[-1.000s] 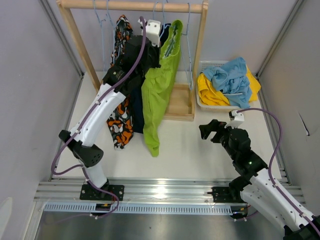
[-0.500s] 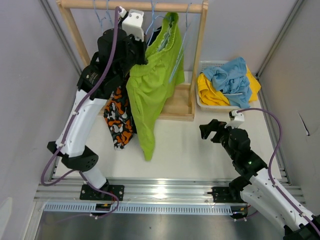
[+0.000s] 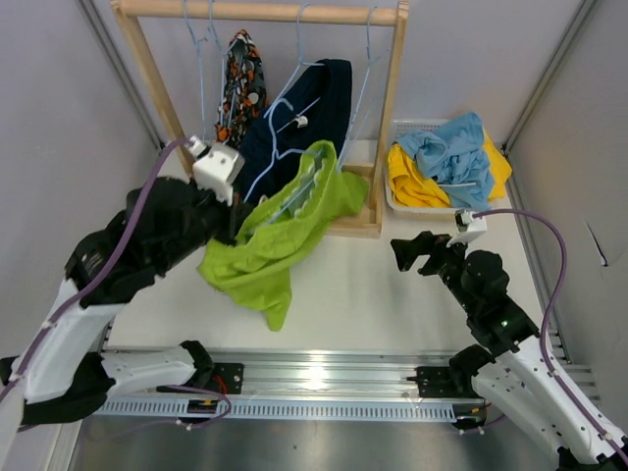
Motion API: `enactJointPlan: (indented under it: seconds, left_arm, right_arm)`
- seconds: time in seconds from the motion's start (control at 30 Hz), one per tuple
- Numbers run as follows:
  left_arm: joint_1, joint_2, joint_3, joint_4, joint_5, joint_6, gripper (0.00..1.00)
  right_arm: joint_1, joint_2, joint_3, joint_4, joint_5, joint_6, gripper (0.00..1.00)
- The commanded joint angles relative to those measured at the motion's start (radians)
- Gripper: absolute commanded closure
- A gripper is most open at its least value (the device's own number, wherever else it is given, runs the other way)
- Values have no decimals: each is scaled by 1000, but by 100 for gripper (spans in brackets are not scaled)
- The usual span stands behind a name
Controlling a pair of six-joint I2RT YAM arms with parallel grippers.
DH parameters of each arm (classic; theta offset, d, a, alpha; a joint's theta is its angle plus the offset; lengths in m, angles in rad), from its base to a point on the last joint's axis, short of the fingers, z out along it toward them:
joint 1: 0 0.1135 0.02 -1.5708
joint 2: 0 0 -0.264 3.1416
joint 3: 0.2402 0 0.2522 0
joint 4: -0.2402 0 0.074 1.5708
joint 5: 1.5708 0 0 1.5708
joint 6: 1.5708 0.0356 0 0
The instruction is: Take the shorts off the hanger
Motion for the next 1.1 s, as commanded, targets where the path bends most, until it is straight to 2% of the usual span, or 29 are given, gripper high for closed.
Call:
enactJointPlan:
  seconds: [0.0, 0.13, 0.17, 0.3, 0.33, 0.57, 0.83, 1.07]
  left_arm:
    - [-47, -134, -107, -81, 1, -120, 100]
    - [-59, -220, -195, -104, 129, -162, 100]
    - [-61, -240, -198, -97, 200, -163, 100]
    - [-73, -241, -161, -78, 341, -174, 100]
    - [-75, -237, -110, -75, 364, -175, 100]
    - [-75, -159, 117, -113, 444, -171, 100]
    - [-75, -151, 136, -89, 501, -186, 100]
    - [-75, -134, 194, -118, 519, -189, 100]
  right_arm:
    - [6, 2, 77, 67, -125, -37, 1]
    - [9, 41, 126, 105, -274, -29, 1]
    - [11, 48, 131, 116, -336, -35, 0]
    - [23, 92, 154, 145, -412, -46, 0]
    - [29, 98, 166, 147, -414, -49, 0]
    - [51, 170, 215, 219, -400, -77, 1]
    - [64, 290, 243, 330, -383, -98, 0]
    - [84, 457, 278, 481, -389, -98, 1]
